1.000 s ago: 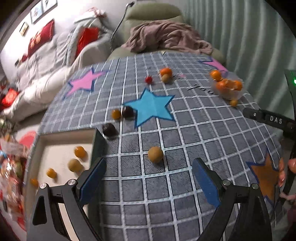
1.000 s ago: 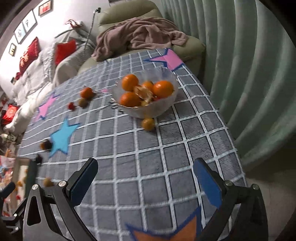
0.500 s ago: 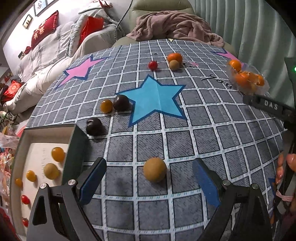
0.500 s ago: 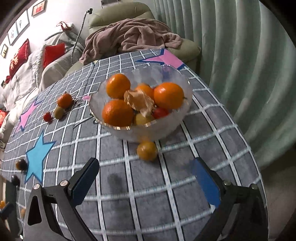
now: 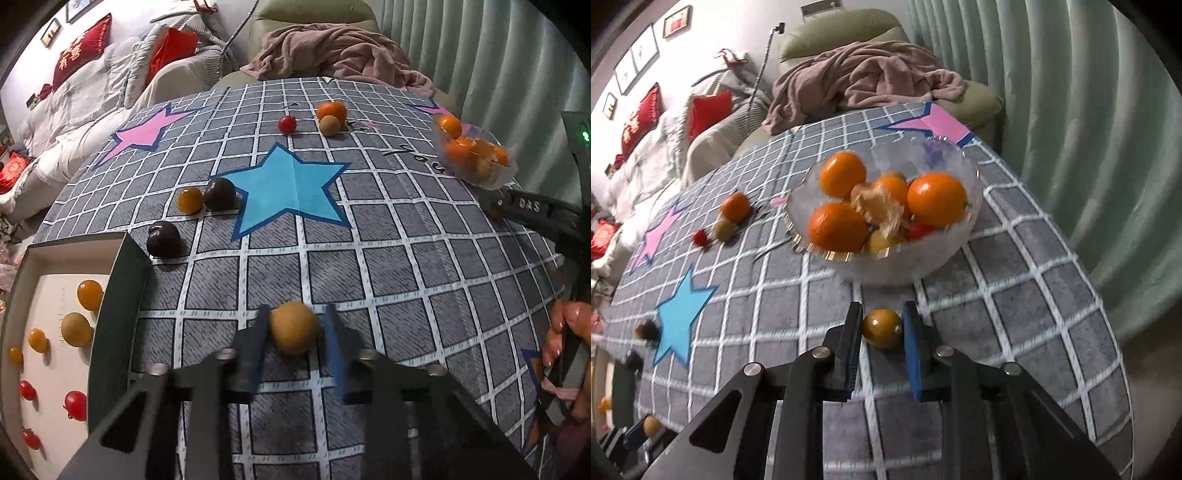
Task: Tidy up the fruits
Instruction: 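Grasp a brown tomato with the left tool while the right tool grasps a yellow-brown tomato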
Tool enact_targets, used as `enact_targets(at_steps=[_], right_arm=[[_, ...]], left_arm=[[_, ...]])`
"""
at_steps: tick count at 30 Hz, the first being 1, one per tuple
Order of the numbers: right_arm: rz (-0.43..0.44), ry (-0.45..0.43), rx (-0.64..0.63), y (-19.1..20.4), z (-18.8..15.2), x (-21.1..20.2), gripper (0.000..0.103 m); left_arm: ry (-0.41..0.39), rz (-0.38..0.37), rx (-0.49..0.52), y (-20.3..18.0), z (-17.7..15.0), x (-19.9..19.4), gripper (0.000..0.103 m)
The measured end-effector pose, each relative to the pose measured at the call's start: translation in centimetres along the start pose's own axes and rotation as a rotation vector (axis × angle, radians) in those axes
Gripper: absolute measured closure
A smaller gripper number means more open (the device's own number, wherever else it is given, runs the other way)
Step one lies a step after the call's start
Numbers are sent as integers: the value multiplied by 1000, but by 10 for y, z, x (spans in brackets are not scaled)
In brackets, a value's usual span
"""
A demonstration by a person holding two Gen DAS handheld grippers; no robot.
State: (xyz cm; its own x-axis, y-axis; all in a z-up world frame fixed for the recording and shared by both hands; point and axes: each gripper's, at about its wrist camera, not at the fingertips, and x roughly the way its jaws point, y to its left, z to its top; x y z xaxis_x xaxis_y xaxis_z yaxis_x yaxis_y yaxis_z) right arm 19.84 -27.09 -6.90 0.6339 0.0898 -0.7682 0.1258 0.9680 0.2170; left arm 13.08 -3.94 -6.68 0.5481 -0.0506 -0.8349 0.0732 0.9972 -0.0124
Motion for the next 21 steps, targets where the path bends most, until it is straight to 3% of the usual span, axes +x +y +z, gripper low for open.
enact_targets(at_steps=[10,21], right_arm=[[144,49,53,-13,-53,-46,79],[185,87,53,-4,-98,-82,79]], left_arm=[[4,-59,-10,9,-21,-16,76],[16,-75,4,13,-49,-35,76]])
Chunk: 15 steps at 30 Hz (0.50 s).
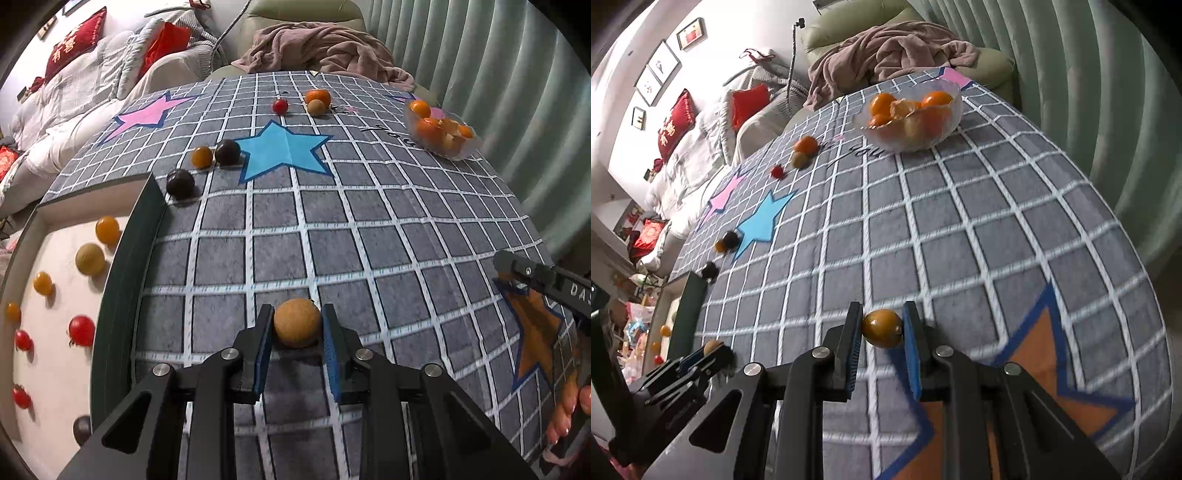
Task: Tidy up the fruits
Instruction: 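Carry both tomatoes over the tray and open both tools to release them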
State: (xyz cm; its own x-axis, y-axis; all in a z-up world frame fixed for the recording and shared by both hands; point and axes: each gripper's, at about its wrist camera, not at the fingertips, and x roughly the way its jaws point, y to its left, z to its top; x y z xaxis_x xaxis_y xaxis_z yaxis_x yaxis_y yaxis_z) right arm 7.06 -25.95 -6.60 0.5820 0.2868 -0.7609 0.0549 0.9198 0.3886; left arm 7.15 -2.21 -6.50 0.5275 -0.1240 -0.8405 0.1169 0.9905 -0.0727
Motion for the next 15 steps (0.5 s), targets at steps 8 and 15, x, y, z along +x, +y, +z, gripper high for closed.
enact_targets(at_steps=[8,15], right_arm=[[9,30,-16,15,-26,-9,79],[18,37,-31,28,-37,-19,79]], left_arm=[[8,-10,-4,8,-19,-14,76],[-8,-22,-10,13,-28,-32,76]])
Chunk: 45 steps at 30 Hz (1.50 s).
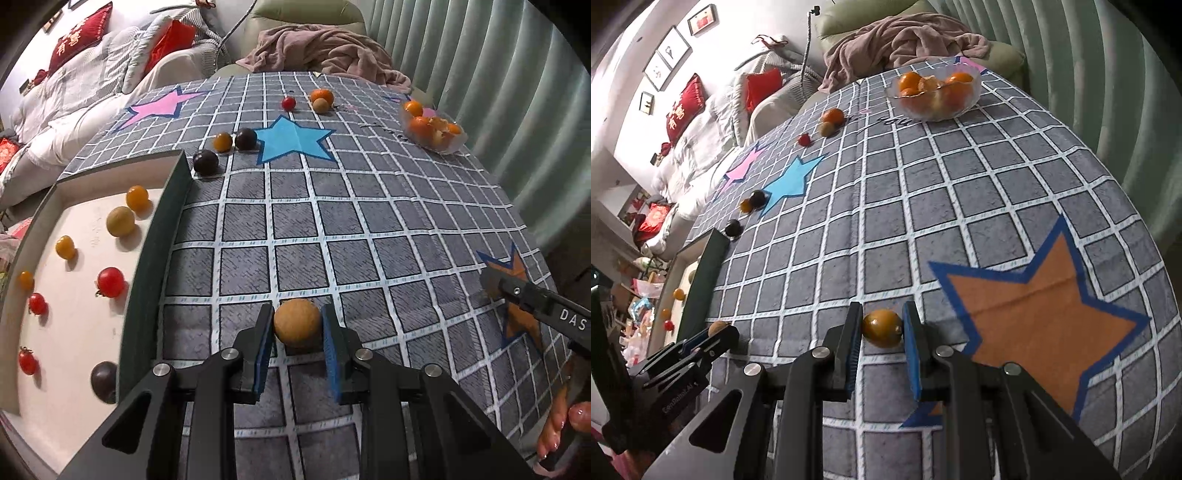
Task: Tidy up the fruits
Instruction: 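Carry both tomatoes over the tray and open both tools to release them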
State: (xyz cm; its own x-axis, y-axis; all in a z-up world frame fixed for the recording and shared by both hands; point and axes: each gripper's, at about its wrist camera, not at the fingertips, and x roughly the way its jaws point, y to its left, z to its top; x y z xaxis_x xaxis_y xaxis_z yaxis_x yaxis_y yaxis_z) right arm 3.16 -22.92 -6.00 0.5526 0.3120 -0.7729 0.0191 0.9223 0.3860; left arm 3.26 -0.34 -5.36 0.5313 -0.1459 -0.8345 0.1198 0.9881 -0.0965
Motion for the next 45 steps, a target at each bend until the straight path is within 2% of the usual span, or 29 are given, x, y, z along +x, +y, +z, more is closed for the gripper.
enact_targets(at_steps=[11,18,22,29,38,45], right_arm=[[27,-15,-38,29,0,-19,79],[46,-17,-100,64,6,-26,79],[70,-15,-150,90,9,-27,79],[130,22,-244,151,16,-12,79],[183,74,-364,219,18,9,79],[201,111,-445,256,15,24,79]], left_arm=[[-53,-11,-14,11,0,-35,76],[-82,-6,-38,29,0,-56,76],[-110,9,-64,48,2,-69,76],[-129,84,-126,98,4,-79,76],[-106,160,-202,159,0,-71,76],[-86,174,-226,177,-4,-63,76]])
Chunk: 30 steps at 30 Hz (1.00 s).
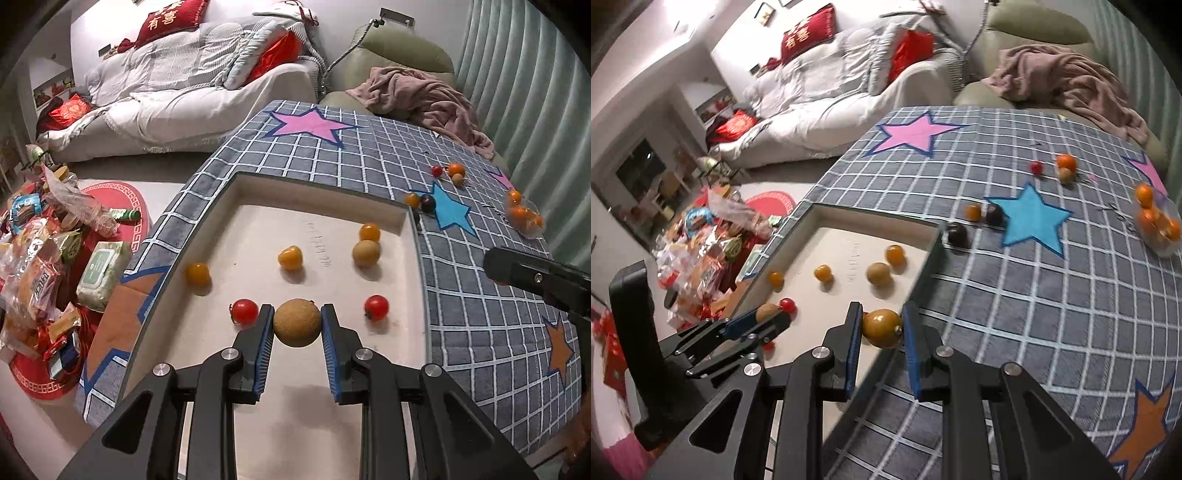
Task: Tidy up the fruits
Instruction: 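Carry both tomatoes over the tray and open both tools to release them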
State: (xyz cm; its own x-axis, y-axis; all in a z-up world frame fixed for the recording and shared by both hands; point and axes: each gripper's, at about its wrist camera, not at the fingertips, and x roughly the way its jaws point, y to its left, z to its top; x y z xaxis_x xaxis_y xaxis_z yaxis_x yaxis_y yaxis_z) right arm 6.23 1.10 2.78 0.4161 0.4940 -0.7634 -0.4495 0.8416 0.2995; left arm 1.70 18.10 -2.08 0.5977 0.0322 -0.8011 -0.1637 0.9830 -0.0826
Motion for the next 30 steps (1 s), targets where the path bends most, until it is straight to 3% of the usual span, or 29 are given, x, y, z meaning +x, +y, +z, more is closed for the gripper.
enact_targets(at_steps=[18,30], right_arm=[[19,113,-38,17,14,57,79],[-18,221,-57,15,20,105,79]], left_arm=[[76,49,30,-2,-2,33,76],[109,99,68,-9,-1,51,76]])
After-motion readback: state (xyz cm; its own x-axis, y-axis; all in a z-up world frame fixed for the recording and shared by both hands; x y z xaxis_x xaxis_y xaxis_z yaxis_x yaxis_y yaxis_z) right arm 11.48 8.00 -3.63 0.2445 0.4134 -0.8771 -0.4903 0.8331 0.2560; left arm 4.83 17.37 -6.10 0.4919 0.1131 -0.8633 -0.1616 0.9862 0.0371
